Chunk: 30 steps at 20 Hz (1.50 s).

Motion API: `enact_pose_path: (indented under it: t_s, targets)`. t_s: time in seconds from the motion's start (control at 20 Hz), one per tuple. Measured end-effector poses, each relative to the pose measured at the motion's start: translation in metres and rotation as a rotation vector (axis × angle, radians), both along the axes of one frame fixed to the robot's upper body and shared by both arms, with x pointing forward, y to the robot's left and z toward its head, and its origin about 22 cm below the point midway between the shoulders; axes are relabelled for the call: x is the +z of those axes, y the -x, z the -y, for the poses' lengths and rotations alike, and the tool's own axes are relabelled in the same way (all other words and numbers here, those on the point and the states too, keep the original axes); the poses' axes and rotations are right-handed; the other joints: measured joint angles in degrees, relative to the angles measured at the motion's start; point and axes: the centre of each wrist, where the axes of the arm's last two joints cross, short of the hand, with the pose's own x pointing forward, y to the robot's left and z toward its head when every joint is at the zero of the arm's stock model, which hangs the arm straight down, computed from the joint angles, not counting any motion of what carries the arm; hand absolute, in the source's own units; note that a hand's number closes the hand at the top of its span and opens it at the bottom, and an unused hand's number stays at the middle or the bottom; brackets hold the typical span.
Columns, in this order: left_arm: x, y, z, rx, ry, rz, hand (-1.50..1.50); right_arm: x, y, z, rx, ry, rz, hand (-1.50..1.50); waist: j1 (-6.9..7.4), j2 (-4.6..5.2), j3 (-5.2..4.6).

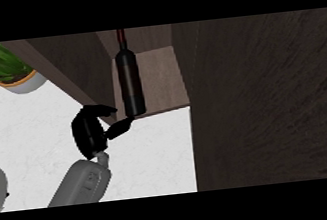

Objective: Pick up the wine, place it into the cabinet and close the cabinet

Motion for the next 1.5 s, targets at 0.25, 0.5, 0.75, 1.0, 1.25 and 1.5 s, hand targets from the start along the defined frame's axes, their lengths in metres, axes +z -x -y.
enact_pose_path:
  t_s: [0.25, 0.5, 0.75, 1.0, 1.25, 1.5]
  targets:
    - [0.003, 0.001, 0.007, 0.005, 0.06, 0.001, -1.5, 0.0, 0.0, 0.0, -0.002, -0.003, -0.003, -1.5, 0.69, 0.12, -0.33]
    - [0.005, 0.003, 0.014, 0.016, 0.148, 0.012, -1.5, 0.0, 0.001, 0.001, -0.013, -0.003, -0.009, -1.5, 1.32, 0.23, -0.75]
    - [0.008, 0.005, 0.022, 0.016, 0.229, 0.016, -1.5, 0.0, 0.001, 0.0, -0.016, -0.009, -0.012, -1.5, 2.03, 0.39, -1.11]
    - [0.011, 0.008, 0.029, -0.005, 0.321, 0.004, -1.5, 0.0, 0.001, 0.0, -0.023, -0.015, -0.018, -1.5, 2.53, 0.59, -1.42]
    - [0.015, 0.013, 0.042, -0.059, 0.417, -0.018, -1.5, -0.001, 0.002, 0.0, -0.029, -0.018, -0.022, -1.5, 2.92, 0.57, -1.6]
    - [0.044, 0.008, 0.068, -0.221, 0.497, 0.048, -1.5, -0.001, 0.003, -0.001, -0.044, -0.027, -0.029, -1.5, 3.66, 0.25, -1.61]
